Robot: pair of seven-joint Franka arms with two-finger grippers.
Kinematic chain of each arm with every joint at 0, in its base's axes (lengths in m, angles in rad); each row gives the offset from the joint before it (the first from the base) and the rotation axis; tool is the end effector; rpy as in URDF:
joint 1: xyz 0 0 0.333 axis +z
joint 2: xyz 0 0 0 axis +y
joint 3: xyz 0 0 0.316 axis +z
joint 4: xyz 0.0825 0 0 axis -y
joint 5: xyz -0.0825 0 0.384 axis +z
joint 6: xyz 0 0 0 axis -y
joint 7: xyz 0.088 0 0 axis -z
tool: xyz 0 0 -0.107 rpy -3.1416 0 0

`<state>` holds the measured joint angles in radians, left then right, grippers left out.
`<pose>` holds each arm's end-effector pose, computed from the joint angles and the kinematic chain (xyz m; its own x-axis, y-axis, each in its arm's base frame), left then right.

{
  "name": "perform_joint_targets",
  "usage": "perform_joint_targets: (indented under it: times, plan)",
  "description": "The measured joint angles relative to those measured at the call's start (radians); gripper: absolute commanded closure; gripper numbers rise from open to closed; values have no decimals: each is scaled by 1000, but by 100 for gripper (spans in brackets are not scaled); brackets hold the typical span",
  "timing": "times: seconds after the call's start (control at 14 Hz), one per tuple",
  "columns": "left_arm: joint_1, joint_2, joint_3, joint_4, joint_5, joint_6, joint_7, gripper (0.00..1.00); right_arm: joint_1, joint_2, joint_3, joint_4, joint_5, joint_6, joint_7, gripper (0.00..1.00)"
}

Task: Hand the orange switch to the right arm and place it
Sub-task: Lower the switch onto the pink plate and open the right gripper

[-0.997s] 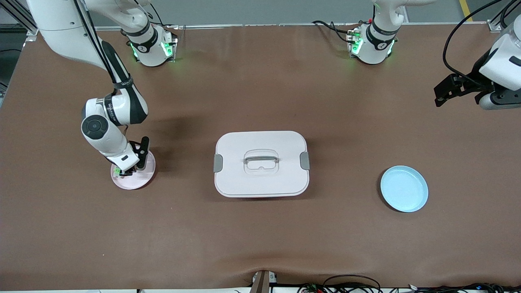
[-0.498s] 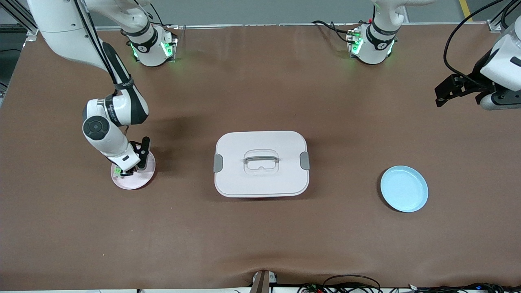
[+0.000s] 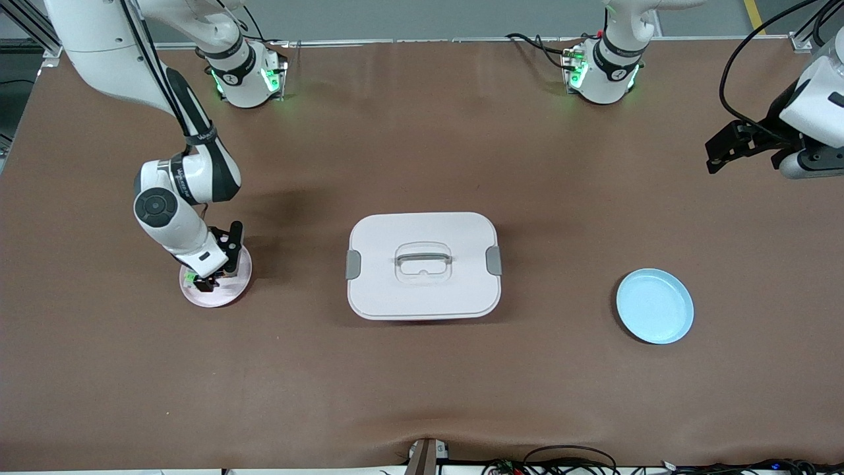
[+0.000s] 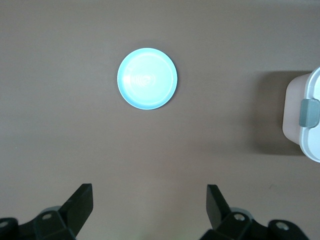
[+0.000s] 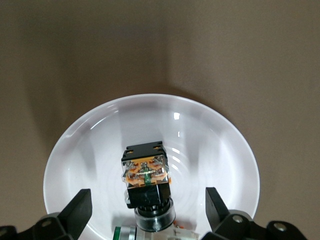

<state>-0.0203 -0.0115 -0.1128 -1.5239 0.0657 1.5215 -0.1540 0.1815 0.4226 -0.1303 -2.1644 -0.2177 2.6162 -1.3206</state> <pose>0.5425 -0.0657 0.6487 0.9995 0.0238 0.0193 0.0250 -0.9976 -0.0646 0.5673 0.0334 0.2014 0.0039 0.9874 -0.1581 0.9986 0.0044 0.0524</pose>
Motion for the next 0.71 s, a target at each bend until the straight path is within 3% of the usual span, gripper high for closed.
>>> perform_joint_targets:
  times: [0.43,0.71]
  plan:
    - [-1,0,0,0,0,0,0,0,-22,-51,-7,12,12,-44,2,0]
    - [-1,0,0,0,0,0,0,0,-58,-96,-10,52,174,-170,5,0]
